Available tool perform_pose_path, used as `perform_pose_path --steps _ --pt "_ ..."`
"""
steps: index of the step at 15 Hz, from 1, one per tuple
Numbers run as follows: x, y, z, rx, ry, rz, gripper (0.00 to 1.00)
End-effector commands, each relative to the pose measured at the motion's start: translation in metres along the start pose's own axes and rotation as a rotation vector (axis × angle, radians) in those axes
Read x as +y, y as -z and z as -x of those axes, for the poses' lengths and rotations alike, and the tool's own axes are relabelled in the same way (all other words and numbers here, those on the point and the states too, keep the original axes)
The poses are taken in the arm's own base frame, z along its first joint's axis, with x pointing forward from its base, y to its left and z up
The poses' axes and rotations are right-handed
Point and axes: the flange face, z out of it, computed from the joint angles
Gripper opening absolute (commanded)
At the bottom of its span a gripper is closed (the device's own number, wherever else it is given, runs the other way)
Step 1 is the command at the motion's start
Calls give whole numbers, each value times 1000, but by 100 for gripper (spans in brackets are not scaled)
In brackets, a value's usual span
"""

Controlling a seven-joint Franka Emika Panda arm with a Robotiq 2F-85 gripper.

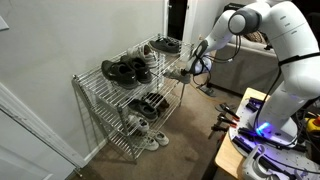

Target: Remove the grey shoe on the right side of the middle rack and put it on the top rack

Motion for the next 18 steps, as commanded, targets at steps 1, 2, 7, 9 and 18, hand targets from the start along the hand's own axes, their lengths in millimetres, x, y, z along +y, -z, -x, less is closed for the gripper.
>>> perform_pose_path --steps 1,2,7,9,18 --pt "4 -8 -1 -23 -63 -9 100" --pt "4 -8 -1 -24 -72 -15 100" --pt "7 2 -5 -1 -115 -62 100" --pt "14 3 -8 26 -146 -53 100" --pt "28 -5 -11 74 -139 -1 100"
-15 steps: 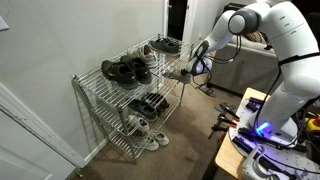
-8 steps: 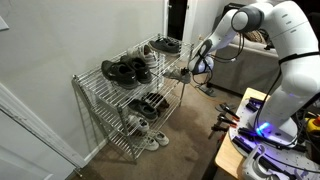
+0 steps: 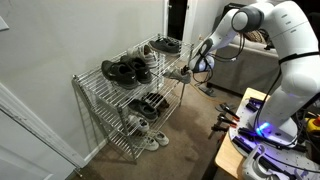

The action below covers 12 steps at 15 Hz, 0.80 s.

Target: Remove the grey shoe on the right side of the middle rack and put it on the top rack

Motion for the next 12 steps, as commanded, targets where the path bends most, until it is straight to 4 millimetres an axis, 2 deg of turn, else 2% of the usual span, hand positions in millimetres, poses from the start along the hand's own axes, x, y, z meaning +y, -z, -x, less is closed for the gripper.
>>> perform_pose_path --steps 1,3,12 --pt "5 -4 6 34 37 31 76" --pt "8 -7 10 29 54 41 67" --pt "6 -18 29 -26 122 32 8"
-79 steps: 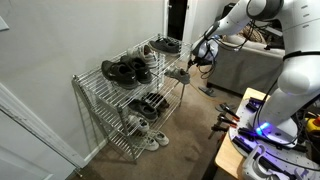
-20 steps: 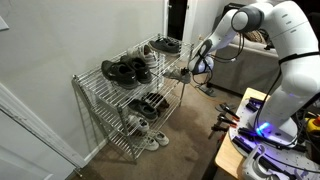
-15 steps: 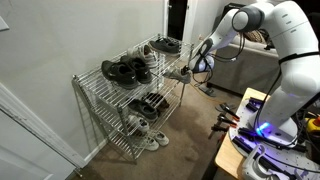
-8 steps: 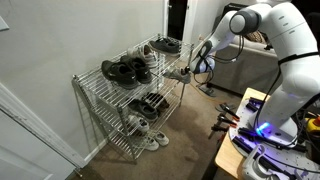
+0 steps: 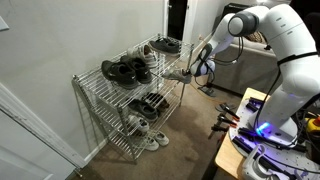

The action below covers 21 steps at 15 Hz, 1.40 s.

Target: Remove the grey shoe on the right side of the middle rack and put it on the top rack

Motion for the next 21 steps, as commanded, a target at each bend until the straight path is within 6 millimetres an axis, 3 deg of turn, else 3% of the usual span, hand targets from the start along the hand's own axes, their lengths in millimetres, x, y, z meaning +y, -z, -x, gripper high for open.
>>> perform_pose_path --steps 1,5,14,21 --pt "3 -1 10 -6 30 10 6" --pt "11 3 14 -10 41 49 6" --pt "33 45 31 -68 116 153 6" --pt "67 103 48 -183 144 289 6"
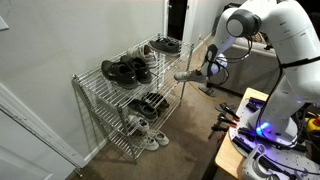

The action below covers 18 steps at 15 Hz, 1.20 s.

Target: Remove the grey shoe on the right side of the middle rack and put it on the top rack

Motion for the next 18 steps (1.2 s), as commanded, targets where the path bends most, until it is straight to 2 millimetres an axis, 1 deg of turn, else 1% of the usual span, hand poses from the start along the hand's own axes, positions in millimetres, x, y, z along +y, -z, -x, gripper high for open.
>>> perform_pose_path --steps 1,3,6,11,14,18 --pt "23 39 21 -88 -22 16 6" --pt "35 50 29 -144 -52 8 6" --pt "50 62 38 -220 -179 -16 6" --pt "70 82 52 -259 -364 -45 6" --pt "87 99 73 -238 -452 -47 6" --pt "109 118 104 -203 -512 -74 6"
